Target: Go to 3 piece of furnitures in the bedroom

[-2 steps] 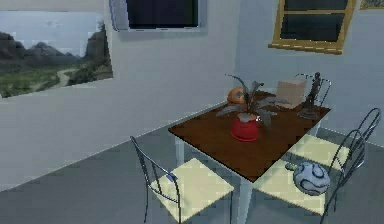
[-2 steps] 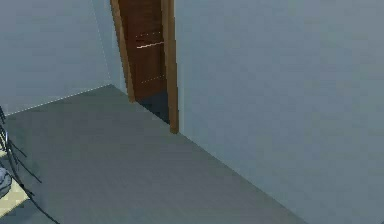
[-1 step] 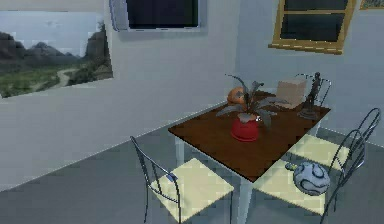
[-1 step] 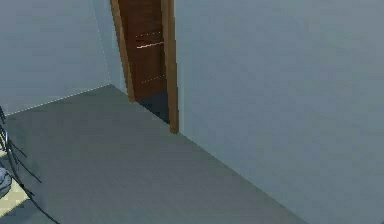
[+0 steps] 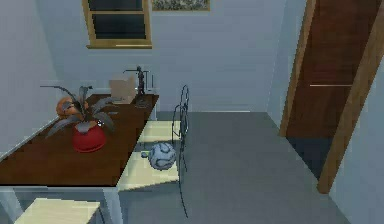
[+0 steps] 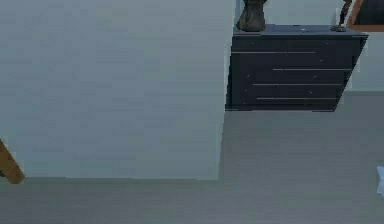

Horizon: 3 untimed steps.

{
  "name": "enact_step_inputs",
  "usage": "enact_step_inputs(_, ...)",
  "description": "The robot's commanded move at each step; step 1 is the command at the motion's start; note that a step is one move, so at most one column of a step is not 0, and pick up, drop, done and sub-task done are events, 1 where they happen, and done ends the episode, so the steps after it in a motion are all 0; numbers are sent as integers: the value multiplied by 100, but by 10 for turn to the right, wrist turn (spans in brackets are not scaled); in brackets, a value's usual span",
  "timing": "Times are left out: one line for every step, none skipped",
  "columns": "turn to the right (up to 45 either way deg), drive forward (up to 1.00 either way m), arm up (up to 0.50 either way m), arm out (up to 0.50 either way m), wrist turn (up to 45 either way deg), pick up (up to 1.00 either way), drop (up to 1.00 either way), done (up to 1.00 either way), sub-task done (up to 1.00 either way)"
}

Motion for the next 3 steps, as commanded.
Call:
enact_step_inputs(0, 30, 0, 0, 0, 0, 0, 0, 0)
enact_step_inputs(-300, 0, 0, 0, 0, 0, 0, 0, 0)
enact_step_inputs(0, 0, 0, 0, 0, 0, 0, 100, 0)
